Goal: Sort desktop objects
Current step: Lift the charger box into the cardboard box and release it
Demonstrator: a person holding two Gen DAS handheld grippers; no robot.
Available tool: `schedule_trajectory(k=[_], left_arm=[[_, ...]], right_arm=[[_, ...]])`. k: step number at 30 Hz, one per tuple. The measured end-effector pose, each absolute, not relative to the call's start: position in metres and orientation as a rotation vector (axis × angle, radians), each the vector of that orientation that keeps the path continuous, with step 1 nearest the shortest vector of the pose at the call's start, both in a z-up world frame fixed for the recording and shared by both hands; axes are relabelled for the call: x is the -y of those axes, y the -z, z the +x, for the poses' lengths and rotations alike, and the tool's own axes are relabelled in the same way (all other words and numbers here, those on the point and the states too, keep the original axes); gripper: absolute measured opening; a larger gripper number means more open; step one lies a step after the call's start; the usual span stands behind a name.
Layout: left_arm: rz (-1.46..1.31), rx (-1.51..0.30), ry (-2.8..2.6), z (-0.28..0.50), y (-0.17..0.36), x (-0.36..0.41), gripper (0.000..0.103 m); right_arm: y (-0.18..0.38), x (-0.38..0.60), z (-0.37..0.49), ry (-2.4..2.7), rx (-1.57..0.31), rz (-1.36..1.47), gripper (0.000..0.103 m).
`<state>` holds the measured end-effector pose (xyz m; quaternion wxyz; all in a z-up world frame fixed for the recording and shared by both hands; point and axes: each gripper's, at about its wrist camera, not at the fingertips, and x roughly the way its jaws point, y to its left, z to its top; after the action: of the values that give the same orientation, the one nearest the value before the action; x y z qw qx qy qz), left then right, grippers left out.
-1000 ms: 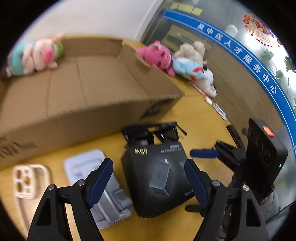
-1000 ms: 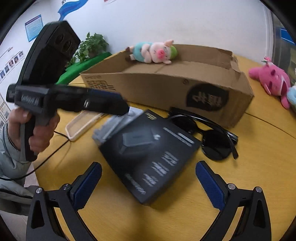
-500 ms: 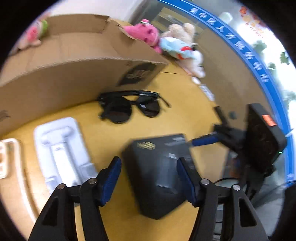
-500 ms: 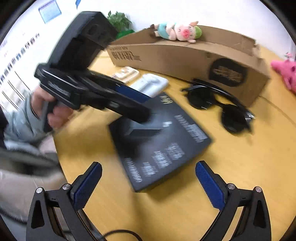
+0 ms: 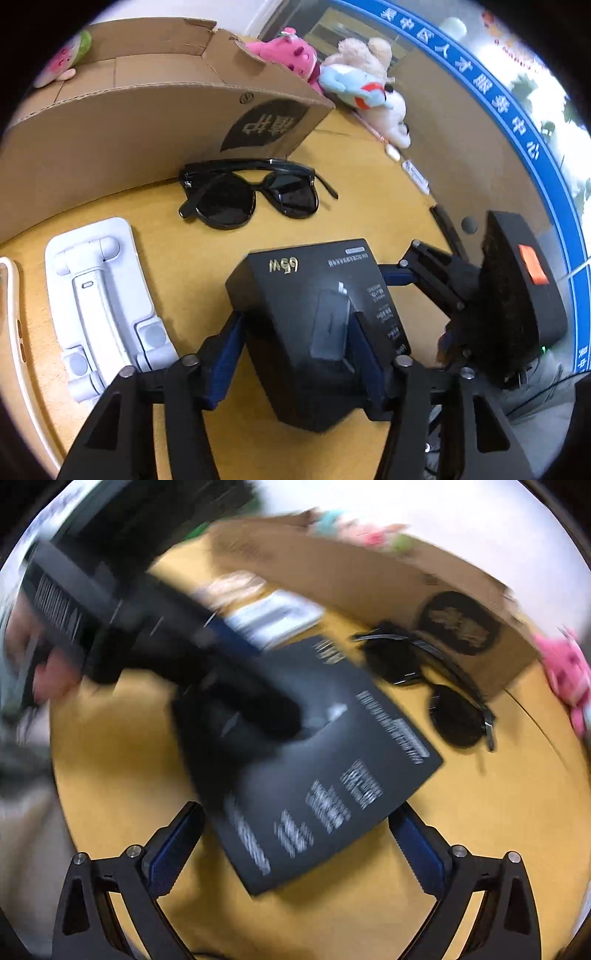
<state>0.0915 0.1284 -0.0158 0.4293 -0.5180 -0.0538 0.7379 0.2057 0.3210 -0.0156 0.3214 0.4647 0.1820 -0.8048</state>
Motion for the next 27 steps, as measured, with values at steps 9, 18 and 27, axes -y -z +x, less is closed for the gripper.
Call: schedule_trajectory(k=[9, 18, 27], left_arm=[[-1.131, 0.128, -1.978, 0.092, -0.028, -0.126, 0.044], [-0.768, 0.11, -2.214, 0.059, -0.142, -0.094, 0.044], [-0.517, 0.071, -2.393, -0.012, -0.256, -0.055, 0.044]], right_arm=[[-0.015, -0.32, 0.209, 2.266, -0.497, 1.11, 0.096], [-0.121, -0.273, 0.168, 2.373, -0.646, 0.77, 0.096], [-0.247, -0.22, 0.083, 2.33, -0.745, 0.464, 0.096]])
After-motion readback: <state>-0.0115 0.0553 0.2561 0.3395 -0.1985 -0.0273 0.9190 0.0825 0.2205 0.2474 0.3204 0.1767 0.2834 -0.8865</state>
